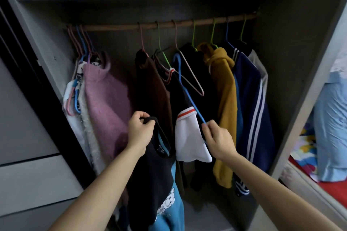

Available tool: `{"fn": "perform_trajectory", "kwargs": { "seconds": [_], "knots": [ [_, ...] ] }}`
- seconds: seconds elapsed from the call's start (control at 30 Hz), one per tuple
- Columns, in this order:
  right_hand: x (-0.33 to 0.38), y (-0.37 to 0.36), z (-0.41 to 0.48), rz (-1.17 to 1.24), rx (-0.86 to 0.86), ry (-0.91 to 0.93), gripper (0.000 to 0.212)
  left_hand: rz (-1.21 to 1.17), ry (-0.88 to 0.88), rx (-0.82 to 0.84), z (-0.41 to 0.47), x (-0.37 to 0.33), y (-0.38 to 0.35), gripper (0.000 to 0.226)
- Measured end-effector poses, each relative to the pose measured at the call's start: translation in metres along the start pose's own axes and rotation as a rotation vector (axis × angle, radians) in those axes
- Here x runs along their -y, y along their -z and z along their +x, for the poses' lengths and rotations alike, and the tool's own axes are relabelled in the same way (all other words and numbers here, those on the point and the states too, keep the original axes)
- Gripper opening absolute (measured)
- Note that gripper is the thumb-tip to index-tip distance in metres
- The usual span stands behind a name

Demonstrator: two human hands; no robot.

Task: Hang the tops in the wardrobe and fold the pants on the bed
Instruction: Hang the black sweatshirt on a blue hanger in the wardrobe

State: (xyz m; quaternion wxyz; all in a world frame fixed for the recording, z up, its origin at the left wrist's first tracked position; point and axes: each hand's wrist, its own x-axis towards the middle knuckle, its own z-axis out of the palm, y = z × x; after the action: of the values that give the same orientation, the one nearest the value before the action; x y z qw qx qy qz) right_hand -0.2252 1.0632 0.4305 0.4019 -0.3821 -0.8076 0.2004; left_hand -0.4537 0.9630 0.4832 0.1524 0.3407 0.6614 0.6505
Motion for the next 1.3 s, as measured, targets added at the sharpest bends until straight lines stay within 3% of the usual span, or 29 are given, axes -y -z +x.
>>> {"fn": "perform_trajectory", "kwargs": {
  "seconds": [0.13, 0.3, 0.43, 0.6, 0.73, 0.8, 0.87, 0.93, 1.03, 1.13, 1.3],
  "knots": [
    [0.0, 0.0, -0.02, -0.066, 0.026, 0.004, 0.027, 0.013, -0.003, 0.047, -0.006, 0.007, 0.004, 0.021],
    [-0.006, -0.008, -0.077, 0.054, -0.14, -0.029, 0.028, 0.004, 0.017, 0.102, -0.014, 0.022, 0.016, 0.02],
    [-0.015, -0.014, -0.123, 0.06, -0.156, -0.215, 0.042, 0.004, 0.065, 0.127, -0.026, 0.039, 0.016, 0.02],
    [-0.012, -0.008, -0.149, 0.209, -0.248, -0.441, 0.038, 0.008, 0.108, 0.199, -0.05, 0.057, 0.005, 0.018],
    [-0.01, 0.006, -0.171, 0.108, -0.387, -0.36, 0.047, 0.061, 0.091, 0.245, -0.07, 0.068, -0.004, 0.016],
    [-0.015, 0.013, -0.188, 0.091, -0.403, -0.295, 0.037, 0.109, 0.084, 0.266, -0.077, 0.07, -0.009, 0.013],
    [-0.018, 0.022, -0.199, 0.116, -0.352, -0.293, 0.016, 0.156, 0.067, 0.277, -0.083, 0.07, -0.013, 0.012],
    [-0.018, 0.028, -0.202, 0.148, -0.276, -0.305, 0.027, 0.197, 0.039, 0.292, -0.089, 0.066, -0.017, 0.014],
    [-0.014, 0.044, -0.196, 0.144, -0.266, -0.292, 0.01, 0.257, 0.014, 0.274, -0.098, 0.063, -0.026, 0.017],
    [-0.018, 0.074, -0.189, 0.101, -0.066, -0.411, 0.016, 0.326, 0.042, 0.207, -0.107, 0.063, -0.036, 0.016],
    [-0.02, 0.14, -0.194, 0.012, 0.154, -0.405, 0.019, 0.469, 0.085, 0.173, -0.124, 0.066, -0.058, 0.012]
  ]
}}
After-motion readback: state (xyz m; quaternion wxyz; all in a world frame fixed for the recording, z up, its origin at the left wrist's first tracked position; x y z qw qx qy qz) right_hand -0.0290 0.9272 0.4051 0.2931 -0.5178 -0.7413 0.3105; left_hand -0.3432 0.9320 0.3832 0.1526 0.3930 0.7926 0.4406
